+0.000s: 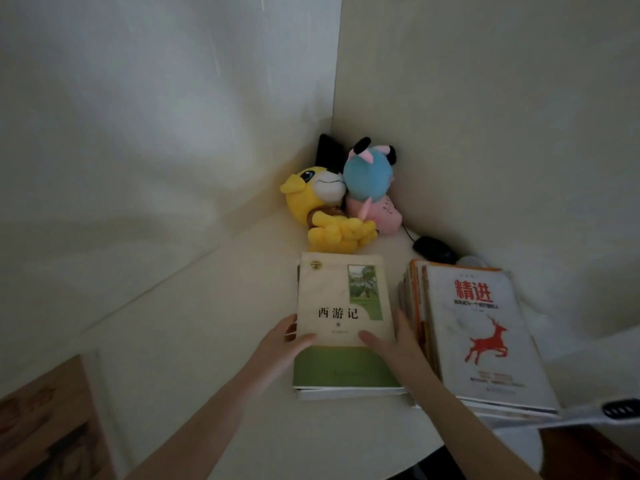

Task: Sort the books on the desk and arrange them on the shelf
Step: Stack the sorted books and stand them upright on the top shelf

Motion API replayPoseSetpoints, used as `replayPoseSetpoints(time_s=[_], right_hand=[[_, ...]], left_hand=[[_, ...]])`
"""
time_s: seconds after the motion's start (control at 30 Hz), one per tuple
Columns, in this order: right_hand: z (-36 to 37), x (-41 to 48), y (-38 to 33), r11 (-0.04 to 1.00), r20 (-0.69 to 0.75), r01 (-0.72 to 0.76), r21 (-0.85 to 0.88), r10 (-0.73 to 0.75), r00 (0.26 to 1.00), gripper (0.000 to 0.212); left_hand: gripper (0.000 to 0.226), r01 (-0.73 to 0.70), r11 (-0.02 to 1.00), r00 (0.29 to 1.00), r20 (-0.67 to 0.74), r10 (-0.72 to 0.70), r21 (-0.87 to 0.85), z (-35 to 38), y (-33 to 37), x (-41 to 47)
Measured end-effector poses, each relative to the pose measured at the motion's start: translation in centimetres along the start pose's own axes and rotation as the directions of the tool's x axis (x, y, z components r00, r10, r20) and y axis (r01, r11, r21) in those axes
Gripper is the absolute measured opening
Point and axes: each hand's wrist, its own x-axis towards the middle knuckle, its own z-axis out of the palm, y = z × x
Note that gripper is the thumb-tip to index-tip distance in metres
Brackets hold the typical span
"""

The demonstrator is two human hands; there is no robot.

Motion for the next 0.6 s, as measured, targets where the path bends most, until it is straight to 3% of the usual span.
replayPoseSetpoints(time_s=[0.13, 0.5, 0.6], right_hand=[[0.8, 0.7, 0.4, 0.998, -0.007, -0.033, 0.059, 0.034, 0.999, 0.064], [1.8, 1.1, 1.6, 1.0, -0.08, 0.003, 0.012, -0.003, 0.997, 0.077], [1.8, 0.9, 1.8, 0.999, -0.089, 0.045, 0.008, -0.044, 0.995, 0.069]], left_hand=[[0.028, 0.012, 0.999, 0.999, -0.04, -0.014, -0.034, 0.2, -0.4, 0.6], [0.019, -0.012, 0.997, 0.991, -0.131, 0.001, -0.079, 1.4, -1.5, 1.0], [0.02, -0.032, 0.994, 0.988, -0.155, 0.016, -0.1, 1.5, -1.9, 0.9]])
